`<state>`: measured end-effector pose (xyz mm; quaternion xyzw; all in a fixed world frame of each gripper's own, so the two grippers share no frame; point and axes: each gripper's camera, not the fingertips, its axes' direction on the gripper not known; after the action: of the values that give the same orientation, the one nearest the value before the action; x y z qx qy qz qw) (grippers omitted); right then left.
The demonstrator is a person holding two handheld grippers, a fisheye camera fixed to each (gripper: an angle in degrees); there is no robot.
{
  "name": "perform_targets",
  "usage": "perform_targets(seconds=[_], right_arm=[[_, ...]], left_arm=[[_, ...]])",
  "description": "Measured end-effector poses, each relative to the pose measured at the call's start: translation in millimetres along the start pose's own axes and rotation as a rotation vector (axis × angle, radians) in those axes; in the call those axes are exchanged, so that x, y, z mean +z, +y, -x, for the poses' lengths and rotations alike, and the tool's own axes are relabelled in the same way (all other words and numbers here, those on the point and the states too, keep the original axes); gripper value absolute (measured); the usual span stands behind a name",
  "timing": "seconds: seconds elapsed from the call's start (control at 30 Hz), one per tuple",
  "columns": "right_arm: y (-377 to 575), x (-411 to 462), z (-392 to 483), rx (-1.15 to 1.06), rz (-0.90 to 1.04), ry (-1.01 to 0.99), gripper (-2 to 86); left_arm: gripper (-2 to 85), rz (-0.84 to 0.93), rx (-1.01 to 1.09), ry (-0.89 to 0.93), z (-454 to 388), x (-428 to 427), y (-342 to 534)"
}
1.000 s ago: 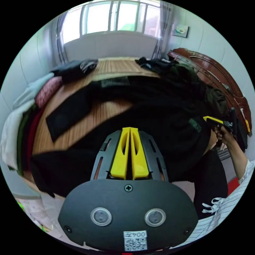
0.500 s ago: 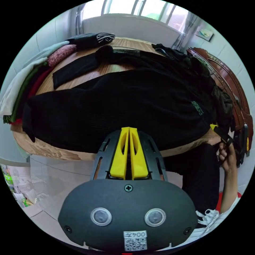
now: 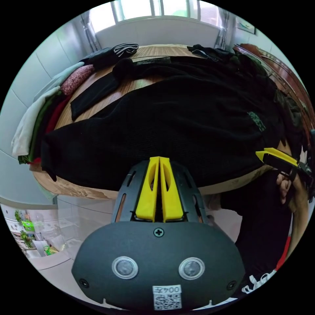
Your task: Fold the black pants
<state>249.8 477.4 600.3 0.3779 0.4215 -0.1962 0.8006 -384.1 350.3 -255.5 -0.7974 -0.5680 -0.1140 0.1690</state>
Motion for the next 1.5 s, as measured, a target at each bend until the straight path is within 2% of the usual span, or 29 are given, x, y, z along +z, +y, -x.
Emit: perform_targets(seconds=[0.1,0.3,0.4,0.43,0.53,0.57,0.8,0.9,1.07,1.27,1.33,1.5], right_arm=[[-5,-6,-8,0.034,0.008,-0.025,16.0],[-4,-26,-53,0.163,-0.028,-0.215,12.5],[2,-40,-68,0.240,-0.061,-0.242,5.2],[10,-52,-73,0.272,-0.116,-0.264,1.0],[43,-94,-66,0.263,-0.391,-0.223,-0.3],[43,-100,-56,0.227,-0.414,-0.177,-0.5],[-22,-51,-3,0.076,-0.027,0.080,-0.7],[-31,-50,4,0.052,-0.011,0.099,-0.7],[-39,-58,-44,0.162,0.018,-0.162,-0.8],[-41,-66,-60,0.223,0.037,-0.270,-0.7],[-37,-72,-57,0.228,0.008,-0.281,-0.7],[-29,-91,-20,0.147,-0.053,-0.138,-0.4]], left_arm=[[0.2,0.005,0.024,-0.018,-2,-1,3],[0.2,0.011,-0.072,0.162,45,-3,13],[0.2,0.011,-0.123,0.246,67,-3,21],[0.2,0.008,-0.141,0.270,74,-3,25],[0.2,0.003,-0.157,0.283,80,-6,34],[0.2,0.003,-0.155,0.276,79,-7,37],[0.2,0.002,-0.118,0.194,64,-19,54],[0.2,0.004,-0.100,0.159,56,-25,63],[0.2,0.003,-0.066,0.097,40,-35,77],[0.2,0.000,-0.086,0.128,40,-48,95],[0.2,0.001,-0.109,0.173,46,-50,101],[0.4,0.003,-0.178,0.305,62,-55,117]])
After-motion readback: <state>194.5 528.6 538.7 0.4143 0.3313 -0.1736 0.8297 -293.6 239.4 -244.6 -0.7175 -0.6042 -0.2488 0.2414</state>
